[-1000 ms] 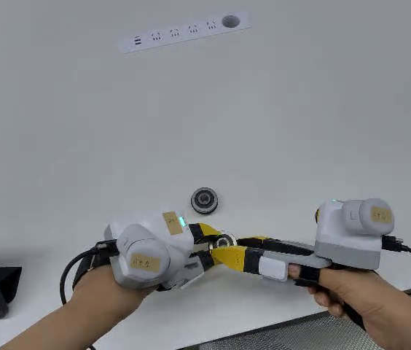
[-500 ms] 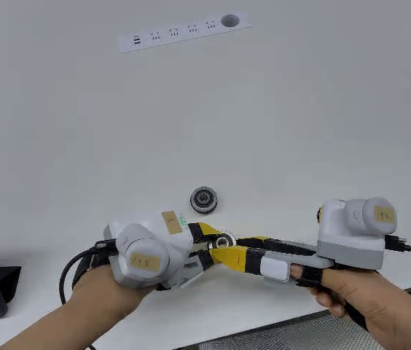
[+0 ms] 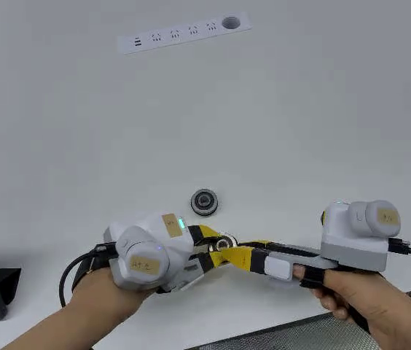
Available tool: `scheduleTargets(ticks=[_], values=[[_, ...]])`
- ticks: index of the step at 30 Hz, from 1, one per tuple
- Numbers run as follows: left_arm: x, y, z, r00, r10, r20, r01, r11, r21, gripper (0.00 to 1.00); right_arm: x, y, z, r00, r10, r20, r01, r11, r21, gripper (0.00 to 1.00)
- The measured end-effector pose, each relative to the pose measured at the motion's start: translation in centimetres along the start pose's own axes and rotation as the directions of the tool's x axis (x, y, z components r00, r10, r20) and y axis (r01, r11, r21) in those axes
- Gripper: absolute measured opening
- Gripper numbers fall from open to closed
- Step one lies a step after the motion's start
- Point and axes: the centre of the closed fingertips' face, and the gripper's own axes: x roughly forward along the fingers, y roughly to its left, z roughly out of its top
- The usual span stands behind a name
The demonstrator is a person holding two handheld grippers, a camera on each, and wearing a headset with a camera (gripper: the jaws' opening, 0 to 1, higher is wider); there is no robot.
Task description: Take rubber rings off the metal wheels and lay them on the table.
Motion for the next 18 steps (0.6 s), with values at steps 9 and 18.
scheduleTargets(ticks=[9,18], values=[[0.0,0.0,0.0,1.0,0.001,0.001,-0.001,1.0,-0.001,0.13,-0.1,-1.0,0.1,0.9988,-0.048,-0.005,0.048,0.999,-0.024,0.12],[0.0,0.0,0.0,1.0,0.001,0.003,-0.001,1.0,-0.003,0.13,-0.1,-1.7,0.1,0.9963,-0.085,-0.011,0.085,0.996,-0.037,0.04]])
